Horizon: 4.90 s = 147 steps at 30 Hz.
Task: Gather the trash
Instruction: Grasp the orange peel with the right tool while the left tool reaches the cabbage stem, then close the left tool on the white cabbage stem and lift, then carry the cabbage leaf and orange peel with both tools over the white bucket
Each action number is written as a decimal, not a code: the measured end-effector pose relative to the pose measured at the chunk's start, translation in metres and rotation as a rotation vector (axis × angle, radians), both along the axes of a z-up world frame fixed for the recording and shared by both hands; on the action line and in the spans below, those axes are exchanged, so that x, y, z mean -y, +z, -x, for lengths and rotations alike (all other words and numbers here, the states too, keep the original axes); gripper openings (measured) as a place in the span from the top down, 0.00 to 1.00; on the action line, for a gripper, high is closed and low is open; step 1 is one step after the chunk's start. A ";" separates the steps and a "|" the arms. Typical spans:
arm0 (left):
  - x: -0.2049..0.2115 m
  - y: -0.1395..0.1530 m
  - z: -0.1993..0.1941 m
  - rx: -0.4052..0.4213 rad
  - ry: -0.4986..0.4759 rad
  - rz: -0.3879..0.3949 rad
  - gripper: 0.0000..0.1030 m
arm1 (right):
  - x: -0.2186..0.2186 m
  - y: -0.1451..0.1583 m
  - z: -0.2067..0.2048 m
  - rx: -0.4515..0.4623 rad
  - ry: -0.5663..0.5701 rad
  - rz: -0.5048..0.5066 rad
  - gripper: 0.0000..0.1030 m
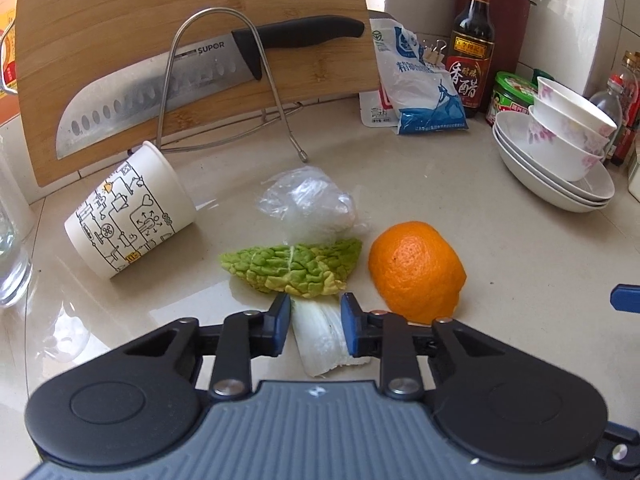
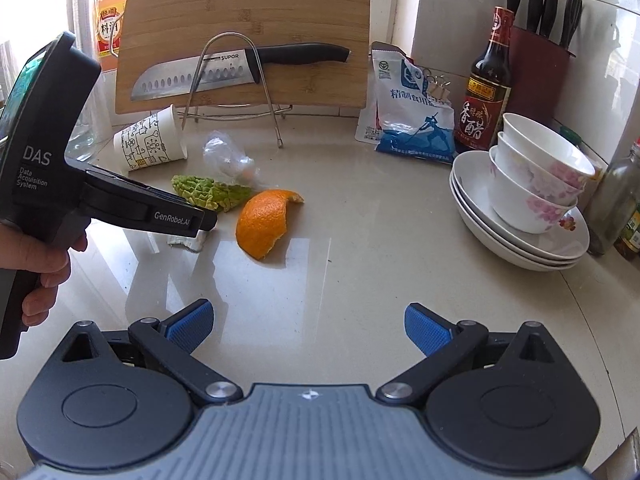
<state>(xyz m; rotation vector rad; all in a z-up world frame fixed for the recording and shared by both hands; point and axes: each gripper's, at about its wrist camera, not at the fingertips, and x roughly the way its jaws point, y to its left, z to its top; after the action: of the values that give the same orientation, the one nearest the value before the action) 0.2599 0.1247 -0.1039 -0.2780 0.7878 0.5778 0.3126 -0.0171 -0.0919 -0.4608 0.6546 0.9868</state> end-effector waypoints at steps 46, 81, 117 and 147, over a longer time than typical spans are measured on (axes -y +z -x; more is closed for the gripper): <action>-0.009 0.015 0.023 -0.021 -0.080 0.029 0.71 | -0.065 -0.020 -0.021 -0.014 0.151 -0.008 0.07; -0.011 0.003 0.023 -0.045 -0.108 0.074 0.45 | -0.090 -0.018 -0.021 0.029 0.180 -0.023 0.87; 0.013 0.050 0.052 0.000 -0.294 -0.013 0.95 | -0.027 0.011 0.002 0.050 0.052 -0.035 0.87; 0.175 0.101 0.057 0.012 -0.963 -0.029 0.95 | 0.149 0.039 0.103 0.067 -0.278 -0.056 0.87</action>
<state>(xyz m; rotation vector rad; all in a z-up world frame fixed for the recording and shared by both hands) 0.2025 -0.0507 -0.0027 0.1386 0.7994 -0.3196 0.2098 -0.1660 -0.0524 -0.3415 0.6105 0.7219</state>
